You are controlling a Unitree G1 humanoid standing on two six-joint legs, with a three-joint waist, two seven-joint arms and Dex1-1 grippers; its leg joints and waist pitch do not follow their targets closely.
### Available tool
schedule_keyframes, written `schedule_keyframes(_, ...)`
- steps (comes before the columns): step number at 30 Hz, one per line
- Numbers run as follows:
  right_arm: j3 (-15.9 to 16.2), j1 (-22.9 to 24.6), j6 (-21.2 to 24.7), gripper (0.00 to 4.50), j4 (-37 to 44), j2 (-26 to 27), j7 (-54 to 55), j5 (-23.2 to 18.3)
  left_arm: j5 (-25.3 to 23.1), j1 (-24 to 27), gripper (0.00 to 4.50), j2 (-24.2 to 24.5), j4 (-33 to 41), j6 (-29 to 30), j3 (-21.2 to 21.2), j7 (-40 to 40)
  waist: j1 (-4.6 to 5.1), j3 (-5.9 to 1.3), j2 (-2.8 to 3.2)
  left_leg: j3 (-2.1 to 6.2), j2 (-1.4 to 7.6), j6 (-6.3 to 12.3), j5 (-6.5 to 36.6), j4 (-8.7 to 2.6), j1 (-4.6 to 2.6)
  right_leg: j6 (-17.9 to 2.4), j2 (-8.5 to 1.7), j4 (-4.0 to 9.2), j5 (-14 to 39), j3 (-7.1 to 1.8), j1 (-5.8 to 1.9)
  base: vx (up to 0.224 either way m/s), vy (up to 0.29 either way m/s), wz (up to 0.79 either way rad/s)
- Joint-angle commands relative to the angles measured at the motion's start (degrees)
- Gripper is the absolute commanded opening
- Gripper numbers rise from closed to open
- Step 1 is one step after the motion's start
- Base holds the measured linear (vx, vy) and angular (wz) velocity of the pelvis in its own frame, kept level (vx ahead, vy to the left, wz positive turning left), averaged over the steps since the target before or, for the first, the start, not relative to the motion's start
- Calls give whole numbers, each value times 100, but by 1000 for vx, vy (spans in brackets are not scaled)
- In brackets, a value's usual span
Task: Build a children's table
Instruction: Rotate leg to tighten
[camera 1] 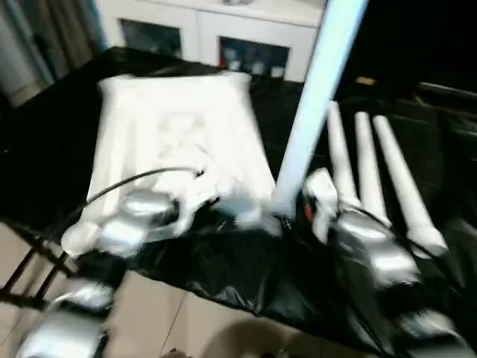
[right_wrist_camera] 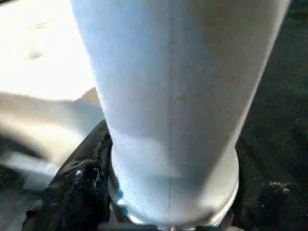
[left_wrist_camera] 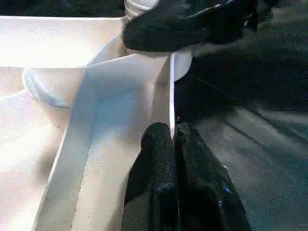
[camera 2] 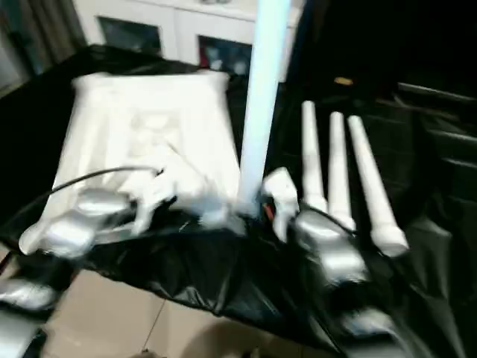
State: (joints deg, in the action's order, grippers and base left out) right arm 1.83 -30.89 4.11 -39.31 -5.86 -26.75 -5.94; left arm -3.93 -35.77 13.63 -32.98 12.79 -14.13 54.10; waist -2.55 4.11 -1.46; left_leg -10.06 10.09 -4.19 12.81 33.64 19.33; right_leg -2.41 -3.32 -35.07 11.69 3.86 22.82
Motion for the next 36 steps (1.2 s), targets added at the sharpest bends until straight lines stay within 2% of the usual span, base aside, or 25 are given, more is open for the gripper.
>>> schedule_keyframes(1, 220, 12, 199, 273, -454, 395, 502, 165, 40, -95, 0, -464, -42, 124, -183, -365, -14, -218, 12, 124, 327, 185, 844, -458, 20, -1026, -586, 557, 1891, -381, -249, 0, 0, 0)
schedule_keyframes(4, 89, -99, 115, 273, -604, 603, 850, 157, 2, -91, 0, -750, -49, 173, -183, -690, -22, -243, -3, 118, 330, 254, 648, -450, 39, -1072, -574, 512, 1470, -378, -271, 0, 0, 0)
schedule_keyframes(6, 5, -122, 12, 273, -615, 661, 710, 62, -23, -66, 0, -800, -59, 94, -219, -704, -37, -252, 3, 108, 327, 386, 502, -434, 49, -1152, -567, 477, 1089, -376, -278, 0, 0, 0)
schedule_keyframes(7, -22, -140, -35, 329, -639, 677, 675, 45, -33, -61, 0, -805, -73, 64, -228, -695, -39, -256, 13, 111, 335, 430, 462, -437, 58, -1184, -572, 464, 966, -373, -282, 0, 0, 0)
schedule_keyframes(8, -33, -143, -81, 343, -626, 669, 578, 18, -33, -48, 0, -797, -75, 40, -240, -656, -39, -256, 13, 111, 335, 430, 462, -437, 58, -1184, -572, 464, 966, -373, -282, 0, 0, 0)
schedule_keyframes(10, -30, -144, -161, 343, -567, 600, 286, -30, -23, 3, 0, -706, -19, -38, -254, -509, -41, -246, 20, 110, 345, 485, 527, -446, 52, -1233, -571, 466, 929, -369, -280, 0, 0, 0)
schedule_keyframes(13, 64, -114, -314, 381, -433, 391, -107, -34, 46, 68, 0, -537, 128, -97, -241, -264, -50, -250, 17, 109, 349, 513, 561, -439, 59, -1245, -589, 470, 970, -376, -292, 0, 0, 0)
schedule_keyframes(16, 204, -43, -425, 381, -295, 98, -574, 30, 92, 151, 0, -286, 229, -322, -281, 139, -55, -265, 22, 106, 342, 608, 414, -424, 78, -1285, -585, 445, 775, -371, -311, 0, 0, 0)
schedule_keyframes(17, 323, 15, -485, 381, -208, -71, -886, 93, 97, 176, 0, -181, 254, -366, -291, 280, -58, -264, 17, 97, 335, 648, 374, -418, 65, -1316, -576, 438, 666, -372, -301, 0, 0, 0)
schedule_keyframes(19, 383, 81, -513, 381, -91, -214, -1224, 68, 117, 201, 0, -74, 278, -442, -316, 465, -62, -275, 25, 97, 334, 699, 289, -408, 78, -1344, -571, 419, 522, -366, -319, 0, 0, 0)
schedule_keyframes(21, 425, 164, -518, 381, 84, -379, -1681, -24, 128, 227, 0, 57, 297, -512, -350, 682, -77, -282, 37, 89, 356, 810, 180, -396, 58, -1428, -567, 382, 224, -369, -301, 0, 0, 0)
schedule_keyframes(22, 430, 197, -502, 381, 174, -458, -1907, -76, 135, 241, 0, 117, 313, -538, -365, 796, -79, -281, 40, 86, 361, 837, 154, -395, 50, -1457, -565, 373, 140, -371, -290, 0, 0, 0)
schedule_keyframes(23, 453, 244, -464, 381, 323, -618, -2265, -158, 185, 265, 0, 211, 356, -552, -376, 1010, -77, -295, 37, 97, 358, 892, 47, -388, 64, -1509, -558, 345, -48, -360, -321, 0, 0, 0)
schedule_keyframes(25, 516, 314, -363, 381, 543, -856, -2824, -263, 310, 296, 0, 313, 435, -565, -361, 1324, -81, -299, 31, 96, 360, 1058, -108, -359, 82, -1603, -556, 302, -338, -350, -324, 0, 0, 0)
schedule_keyframes(27, 706, 432, -235, 381, 853, -1150, -3468, -387, 404, 316, 0, 433, 503, -604, -378, 1637, -115, -304, 36, 89, 380, 1128, -141, -344, 77, -1636, -567, 292, -389, -344, -329, 0, 0, 0)
schedule_keyframes(29, 839, 501, -138, 381, 1024, -1330, -3786, -419, 442, 341, 0, 526, 558, -618, -420, 1848, -124, -298, 9, 82, 392, 1177, -175, -336, 91, -1637, -561, 284, -406, -334, -325, 0, 0, 0)
schedule_keyframes(31, 916, 543, -36, 368, 1141, -1449, -3976, -448, 453, 363, 0, 604, 592, -657, -460, 1992, -128, -284, 19, 84, 392, 1138, -65, -345, 97, -1612, -569, 313, -140, -326, -315, 0, 0, 0)
schedule_keyframes(33, 1013, 578, 107, 355, 1277, -1582, -4234, -499, 460, 391, 0, 741, 630, -695, -519, 2225, -144, -277, 21, 83, 395, 1007, 104, -358, 85, -1541, -579, 348, 225, -337, -313, 0, 0, 0)
schedule_keyframes(36, 1056, 621, 193, 319, 1384, -1660, -4441, -478, 454, 419, 0, 844, 648, -744, -556, 2395, -137, -285, 21, 87, 396, 927, 115, -363, 83, -1521, -570, 345, 267, -335, -307, 0, 0, 0)
